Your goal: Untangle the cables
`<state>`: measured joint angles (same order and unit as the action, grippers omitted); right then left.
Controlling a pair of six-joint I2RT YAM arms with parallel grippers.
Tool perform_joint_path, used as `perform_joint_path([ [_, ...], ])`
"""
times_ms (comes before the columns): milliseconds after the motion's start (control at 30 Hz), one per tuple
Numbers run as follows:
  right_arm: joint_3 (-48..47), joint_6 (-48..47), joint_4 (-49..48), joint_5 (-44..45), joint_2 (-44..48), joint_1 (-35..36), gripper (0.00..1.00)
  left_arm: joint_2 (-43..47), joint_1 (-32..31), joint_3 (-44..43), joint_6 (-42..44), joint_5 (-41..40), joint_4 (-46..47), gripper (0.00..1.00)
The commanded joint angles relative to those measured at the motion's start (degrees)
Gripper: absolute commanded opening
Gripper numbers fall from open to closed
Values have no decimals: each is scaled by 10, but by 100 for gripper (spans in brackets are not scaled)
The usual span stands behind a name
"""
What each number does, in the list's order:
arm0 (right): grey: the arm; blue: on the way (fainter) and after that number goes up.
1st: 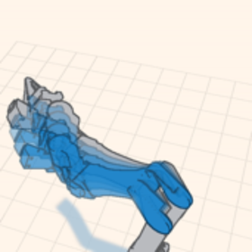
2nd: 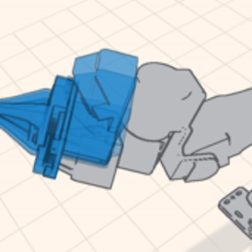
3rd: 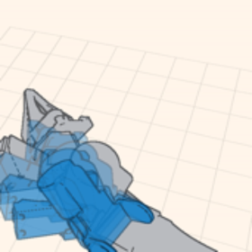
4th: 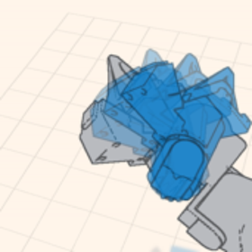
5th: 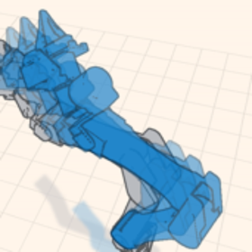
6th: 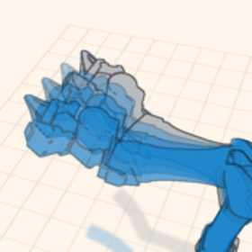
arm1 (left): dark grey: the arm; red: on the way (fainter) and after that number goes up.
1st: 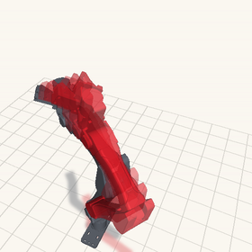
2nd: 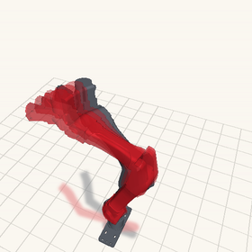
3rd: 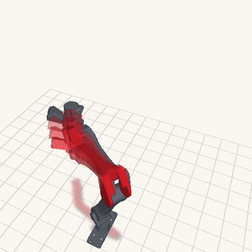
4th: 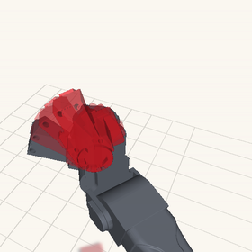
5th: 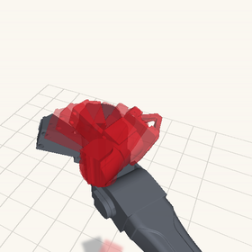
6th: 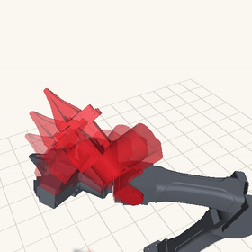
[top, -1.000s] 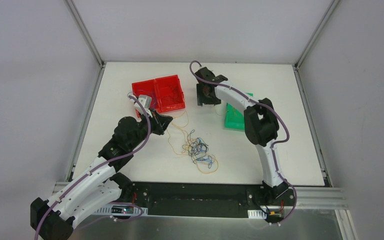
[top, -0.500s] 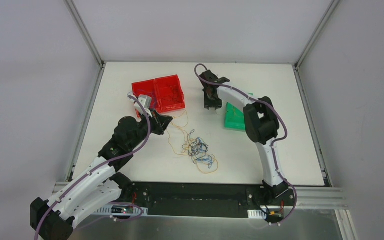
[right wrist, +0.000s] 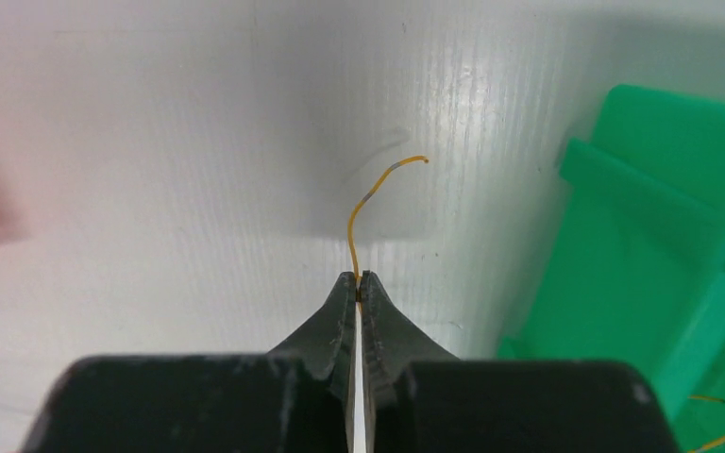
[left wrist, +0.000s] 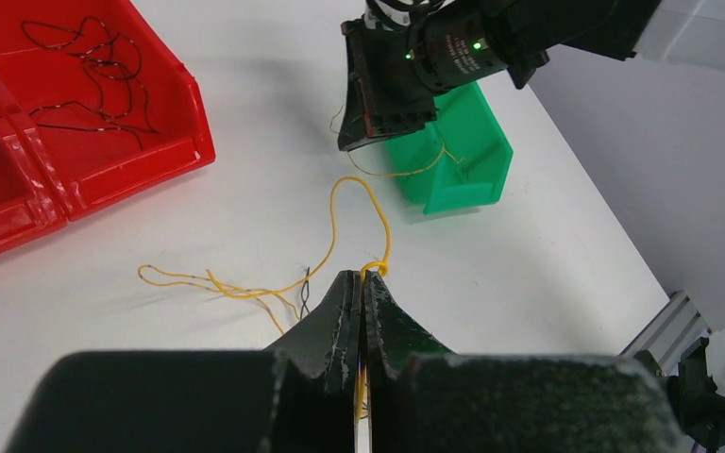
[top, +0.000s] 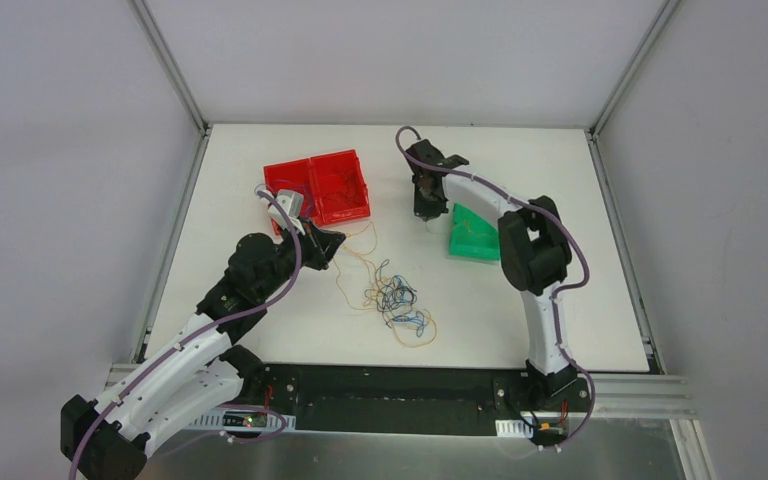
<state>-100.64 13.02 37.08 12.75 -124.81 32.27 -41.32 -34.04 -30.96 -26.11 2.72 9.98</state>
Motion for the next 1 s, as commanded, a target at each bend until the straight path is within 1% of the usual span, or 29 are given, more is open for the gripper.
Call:
perform_joint_path([
  [0, 31, -3, -31, -35, 97, -11, 0, 6, 1, -1, 11, 5, 8, 0],
  [133, 75, 8, -64, -78, 150, -35, 0, 5, 1, -1, 11, 5, 8, 0],
  [333, 131, 16, -96, -144, 204, -83, 0, 6, 1, -1, 11, 5, 8, 0],
  [400, 151, 17, -108, -152, 216, -98, 0, 6, 1, -1, 11, 5, 8, 0],
  [667, 226, 3, -129, -131, 255, -136, 0, 7, 1, -1, 11, 5, 8, 0],
  [700, 235, 4, -134, -115, 259, -139, 0, 7, 1, -1, 11, 5, 8, 0],
  [967, 258, 24, -122, -82, 260, -151, 0, 10, 1, 0, 11, 4, 8, 0],
])
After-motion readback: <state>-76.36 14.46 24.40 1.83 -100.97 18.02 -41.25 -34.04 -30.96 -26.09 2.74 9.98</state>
